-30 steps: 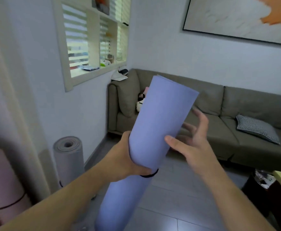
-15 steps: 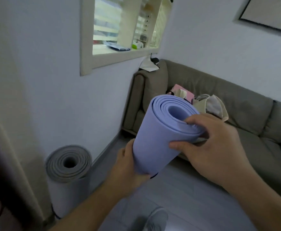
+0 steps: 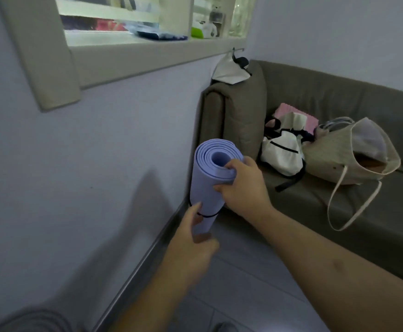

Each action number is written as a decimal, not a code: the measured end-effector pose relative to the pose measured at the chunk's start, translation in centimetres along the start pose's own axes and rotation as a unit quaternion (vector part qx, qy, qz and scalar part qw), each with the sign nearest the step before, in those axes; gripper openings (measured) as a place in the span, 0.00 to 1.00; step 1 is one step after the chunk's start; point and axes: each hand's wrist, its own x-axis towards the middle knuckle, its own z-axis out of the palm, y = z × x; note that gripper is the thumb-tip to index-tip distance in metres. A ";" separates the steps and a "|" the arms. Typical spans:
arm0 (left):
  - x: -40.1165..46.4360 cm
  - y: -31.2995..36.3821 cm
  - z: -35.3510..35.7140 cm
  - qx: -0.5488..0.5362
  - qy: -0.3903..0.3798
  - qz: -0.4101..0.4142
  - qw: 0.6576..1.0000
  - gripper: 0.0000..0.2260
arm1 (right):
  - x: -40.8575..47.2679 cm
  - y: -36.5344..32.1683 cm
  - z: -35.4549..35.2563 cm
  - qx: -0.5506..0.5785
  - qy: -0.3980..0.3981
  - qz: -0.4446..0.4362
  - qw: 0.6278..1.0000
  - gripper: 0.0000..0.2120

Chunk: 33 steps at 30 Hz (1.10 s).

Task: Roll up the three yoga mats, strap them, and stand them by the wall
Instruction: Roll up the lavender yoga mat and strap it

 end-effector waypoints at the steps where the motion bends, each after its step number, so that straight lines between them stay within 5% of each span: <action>1: 0.3 -0.5 -0.2 -0.001 0.004 -0.014 1.000 0.33 | 1.6 0.6 0.9 -0.002 -0.003 0.004 1.000 0.18; 7: 1.6 -2.5 -1.5 -0.014 0.078 -0.061 0.995 0.24 | 8.9 4.3 6.6 0.015 -0.003 0.050 0.999 0.18; 13: 1.8 -2.5 -1.0 -0.004 0.053 -0.055 0.997 0.21 | 15.5 5.1 9.0 0.046 0.019 0.050 0.998 0.24; 19: 1.8 -3.2 -0.1 0.015 0.042 -0.080 0.996 0.35 | 17.9 5.5 9.5 0.039 -0.052 0.068 0.996 0.37; 27: 2.1 -2.9 0.3 0.010 0.047 -0.088 0.995 0.26 | 17.2 4.9 8.8 -0.047 -0.055 -0.007 0.997 0.22; 33: 2.2 -2.9 0.2 0.020 0.054 -0.086 0.995 0.15 | 17.6 4.9 8.5 -0.015 -0.049 -0.003 0.999 0.24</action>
